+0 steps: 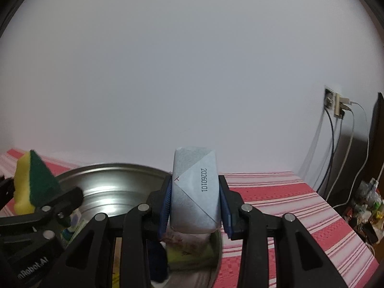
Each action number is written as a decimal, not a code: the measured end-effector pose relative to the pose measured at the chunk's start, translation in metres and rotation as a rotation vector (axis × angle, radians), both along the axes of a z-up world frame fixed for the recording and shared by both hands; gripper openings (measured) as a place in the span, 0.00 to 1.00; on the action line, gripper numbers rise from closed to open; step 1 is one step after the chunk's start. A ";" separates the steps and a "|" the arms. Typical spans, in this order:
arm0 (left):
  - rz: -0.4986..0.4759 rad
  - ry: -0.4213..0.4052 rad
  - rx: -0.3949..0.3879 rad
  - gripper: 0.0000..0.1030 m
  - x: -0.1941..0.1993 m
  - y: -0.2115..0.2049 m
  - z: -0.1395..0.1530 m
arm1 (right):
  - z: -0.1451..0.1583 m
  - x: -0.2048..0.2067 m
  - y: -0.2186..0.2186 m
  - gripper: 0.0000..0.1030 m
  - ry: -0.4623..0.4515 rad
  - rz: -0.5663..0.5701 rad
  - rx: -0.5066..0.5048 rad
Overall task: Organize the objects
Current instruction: 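Lower the white soap into the tin with the right gripper while the left lowers the sponge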
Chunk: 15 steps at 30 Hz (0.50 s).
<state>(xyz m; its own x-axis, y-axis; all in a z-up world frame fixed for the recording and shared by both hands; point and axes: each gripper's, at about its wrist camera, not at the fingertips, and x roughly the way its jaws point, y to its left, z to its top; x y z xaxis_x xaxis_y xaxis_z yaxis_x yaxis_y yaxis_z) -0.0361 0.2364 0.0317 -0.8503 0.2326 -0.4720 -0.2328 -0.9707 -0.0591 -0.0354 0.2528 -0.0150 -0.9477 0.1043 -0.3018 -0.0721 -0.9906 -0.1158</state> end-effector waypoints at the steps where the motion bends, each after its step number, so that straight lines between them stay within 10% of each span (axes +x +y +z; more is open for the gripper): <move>1: -0.001 -0.003 -0.002 0.61 0.000 0.000 0.000 | -0.002 0.002 -0.003 0.38 -0.006 0.010 0.007; 15: 0.053 -0.060 -0.075 0.66 -0.008 0.003 -0.006 | -0.010 0.027 0.001 0.38 -0.062 0.067 -0.032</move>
<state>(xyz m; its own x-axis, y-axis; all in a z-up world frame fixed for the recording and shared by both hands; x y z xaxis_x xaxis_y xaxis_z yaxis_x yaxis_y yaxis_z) -0.0438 0.2395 0.0260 -0.8299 0.1505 -0.5371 -0.1796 -0.9837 0.0019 -0.0083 0.2534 -0.0252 -0.9316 0.0308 -0.3622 0.0005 -0.9963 -0.0860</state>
